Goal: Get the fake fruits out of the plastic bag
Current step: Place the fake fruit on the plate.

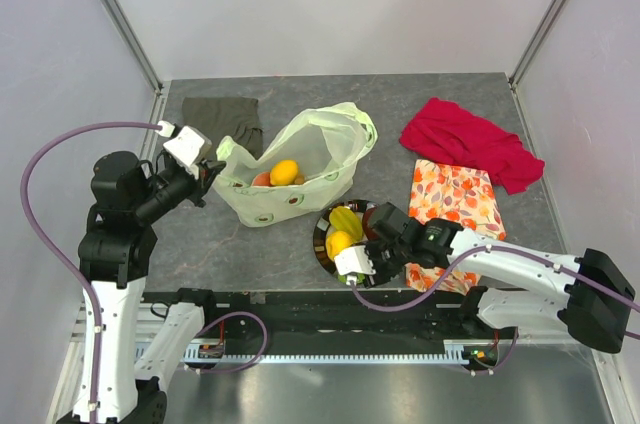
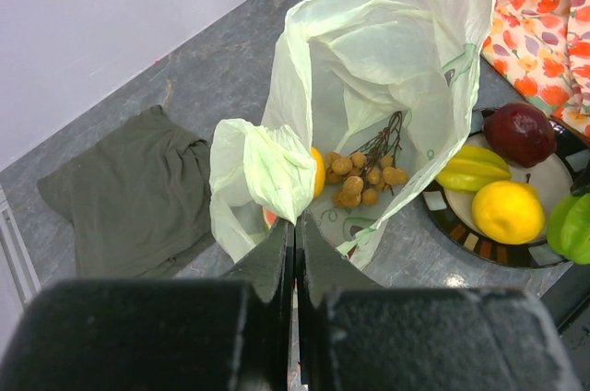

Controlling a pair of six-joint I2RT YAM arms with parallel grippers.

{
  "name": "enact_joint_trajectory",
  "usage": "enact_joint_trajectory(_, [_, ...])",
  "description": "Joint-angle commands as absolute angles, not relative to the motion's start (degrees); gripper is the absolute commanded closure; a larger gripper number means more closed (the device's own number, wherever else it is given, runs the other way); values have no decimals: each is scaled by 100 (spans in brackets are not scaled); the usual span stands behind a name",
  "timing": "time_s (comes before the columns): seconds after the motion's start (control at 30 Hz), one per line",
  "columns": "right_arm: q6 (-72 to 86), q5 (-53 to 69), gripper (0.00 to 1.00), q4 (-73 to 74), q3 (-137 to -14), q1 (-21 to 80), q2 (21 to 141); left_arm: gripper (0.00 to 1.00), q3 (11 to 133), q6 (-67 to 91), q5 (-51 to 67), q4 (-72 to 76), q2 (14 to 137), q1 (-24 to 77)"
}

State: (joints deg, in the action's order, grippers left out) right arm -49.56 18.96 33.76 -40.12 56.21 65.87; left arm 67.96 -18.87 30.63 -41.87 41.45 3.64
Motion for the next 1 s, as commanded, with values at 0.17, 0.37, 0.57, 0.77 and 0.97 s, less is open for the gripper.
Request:
enact_joint_trajectory(0.17, [-4958, 1802, 33, 2848, -3849, 5853, 6557, 99, 6785, -1749, 3331, -4166, 4140, 246])
enact_joint_trajectory(0.37, [-4834, 1652, 16, 2883, -4034, 5862, 6574, 98, 6706, -1687, 3445, -4140, 4140, 237])
enact_joint_trajectory(0.57, [-4685, 1705, 16, 4129, -5333, 5862, 6136, 98, 6803, -1635, 3551, -4192, 4157, 237])
enact_joint_trajectory(0.77, [-3930, 1206, 17, 4115, -6643, 5845, 5818, 98, 6838, -1635, 3647, -4640, 3903, 237])
enact_joint_trajectory(0.97, [-2813, 950, 27, 2296, -7242, 5845, 6748, 98, 6856, -2091, 3665, -5492, 3560, 237])
